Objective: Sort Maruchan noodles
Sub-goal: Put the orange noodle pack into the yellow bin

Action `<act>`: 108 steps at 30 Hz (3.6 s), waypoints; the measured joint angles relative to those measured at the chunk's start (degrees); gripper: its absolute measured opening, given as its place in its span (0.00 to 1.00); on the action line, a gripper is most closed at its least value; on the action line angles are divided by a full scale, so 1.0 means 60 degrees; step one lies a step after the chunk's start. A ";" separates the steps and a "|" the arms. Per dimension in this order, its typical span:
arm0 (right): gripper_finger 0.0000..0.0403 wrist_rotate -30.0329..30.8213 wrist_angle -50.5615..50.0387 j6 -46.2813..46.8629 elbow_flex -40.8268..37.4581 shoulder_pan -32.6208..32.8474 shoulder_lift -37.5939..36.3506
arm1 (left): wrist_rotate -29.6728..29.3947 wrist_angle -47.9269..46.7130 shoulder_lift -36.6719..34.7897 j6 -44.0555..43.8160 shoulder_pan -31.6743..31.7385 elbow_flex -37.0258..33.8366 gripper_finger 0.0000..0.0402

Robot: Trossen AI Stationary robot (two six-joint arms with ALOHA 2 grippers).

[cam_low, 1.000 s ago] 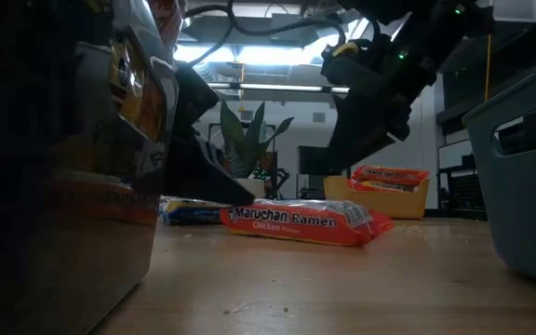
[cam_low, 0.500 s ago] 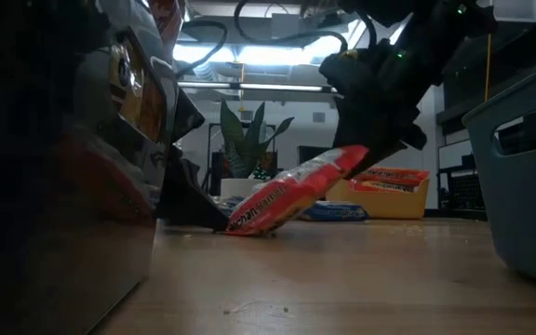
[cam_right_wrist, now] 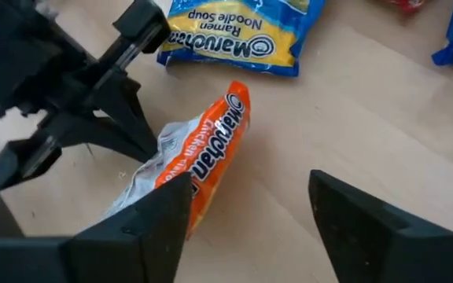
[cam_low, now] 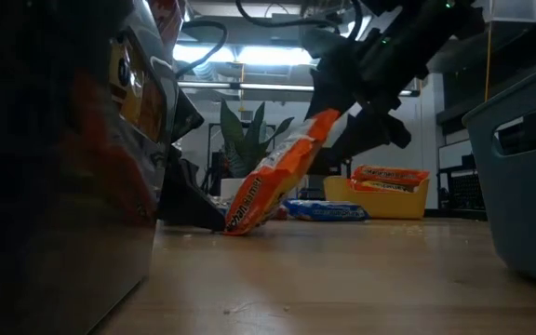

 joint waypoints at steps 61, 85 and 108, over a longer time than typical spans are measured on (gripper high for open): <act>0.64 -0.0401 -0.1288 -1.1718 0.2370 0.0761 0.1061 | -0.0521 -0.0372 0.0000 -0.0266 0.0359 0.0007 0.00; 0.29 0.0034 -0.3684 -1.3139 0.3628 0.0588 0.2273 | -0.0238 -0.0339 0.0000 -0.0262 0.0430 0.0004 0.00; 0.07 -0.0047 -0.6712 -1.0439 0.5664 0.0119 0.2244 | 0.0505 -0.3285 -0.4180 -0.0313 0.0412 -0.0025 0.00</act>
